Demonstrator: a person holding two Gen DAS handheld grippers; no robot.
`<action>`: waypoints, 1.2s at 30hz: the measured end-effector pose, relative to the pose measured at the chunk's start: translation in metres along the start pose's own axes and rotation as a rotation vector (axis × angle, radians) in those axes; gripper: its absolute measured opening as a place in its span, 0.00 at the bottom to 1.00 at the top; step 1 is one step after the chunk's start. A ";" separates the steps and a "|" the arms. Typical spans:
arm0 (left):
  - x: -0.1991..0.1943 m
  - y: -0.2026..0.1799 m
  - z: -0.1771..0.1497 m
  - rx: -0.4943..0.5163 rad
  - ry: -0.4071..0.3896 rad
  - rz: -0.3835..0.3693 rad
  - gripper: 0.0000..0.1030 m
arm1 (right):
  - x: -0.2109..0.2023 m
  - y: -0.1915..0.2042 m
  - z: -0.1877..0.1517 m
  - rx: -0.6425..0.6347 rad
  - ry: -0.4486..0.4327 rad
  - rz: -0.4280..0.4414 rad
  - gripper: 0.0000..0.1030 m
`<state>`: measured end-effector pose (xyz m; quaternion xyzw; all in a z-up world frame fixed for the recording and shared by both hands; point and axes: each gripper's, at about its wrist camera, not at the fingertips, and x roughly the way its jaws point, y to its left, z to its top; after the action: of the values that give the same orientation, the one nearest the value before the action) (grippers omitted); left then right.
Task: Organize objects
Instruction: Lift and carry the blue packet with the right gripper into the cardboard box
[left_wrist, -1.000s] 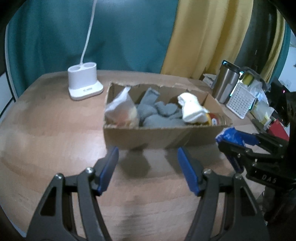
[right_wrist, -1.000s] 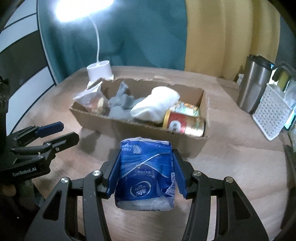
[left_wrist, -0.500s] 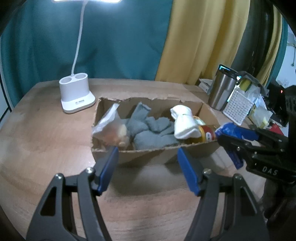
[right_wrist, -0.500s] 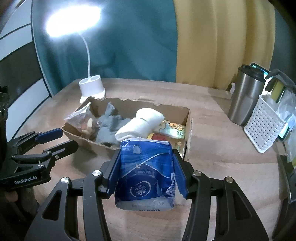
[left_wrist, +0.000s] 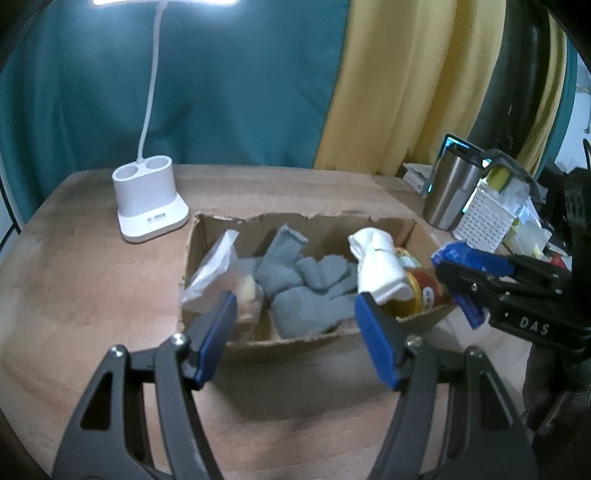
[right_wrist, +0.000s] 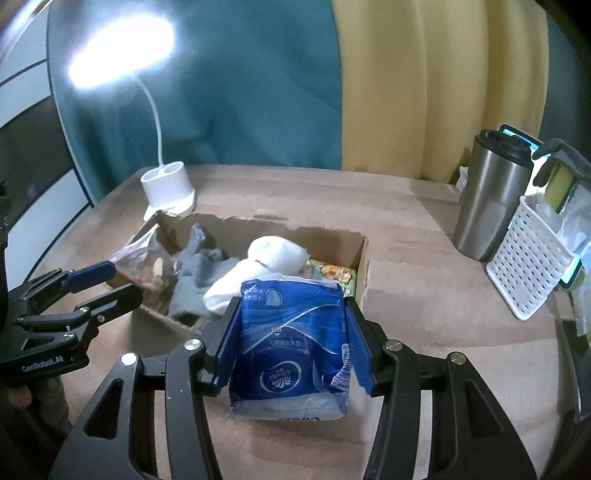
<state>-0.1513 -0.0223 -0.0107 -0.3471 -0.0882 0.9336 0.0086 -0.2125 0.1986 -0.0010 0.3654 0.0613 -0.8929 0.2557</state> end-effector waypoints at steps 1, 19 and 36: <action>0.001 0.000 0.001 -0.001 0.000 0.002 0.66 | 0.001 -0.001 0.002 0.000 0.000 -0.001 0.53; 0.026 0.007 0.020 -0.020 0.004 0.009 0.66 | 0.035 -0.015 0.026 0.035 0.013 -0.016 0.54; 0.040 0.009 0.029 -0.018 0.007 0.013 0.66 | 0.051 -0.037 0.036 0.113 -0.019 -0.045 0.79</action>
<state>-0.2001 -0.0324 -0.0166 -0.3510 -0.0941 0.9316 -0.0004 -0.2846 0.1986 -0.0127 0.3691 0.0165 -0.9040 0.2153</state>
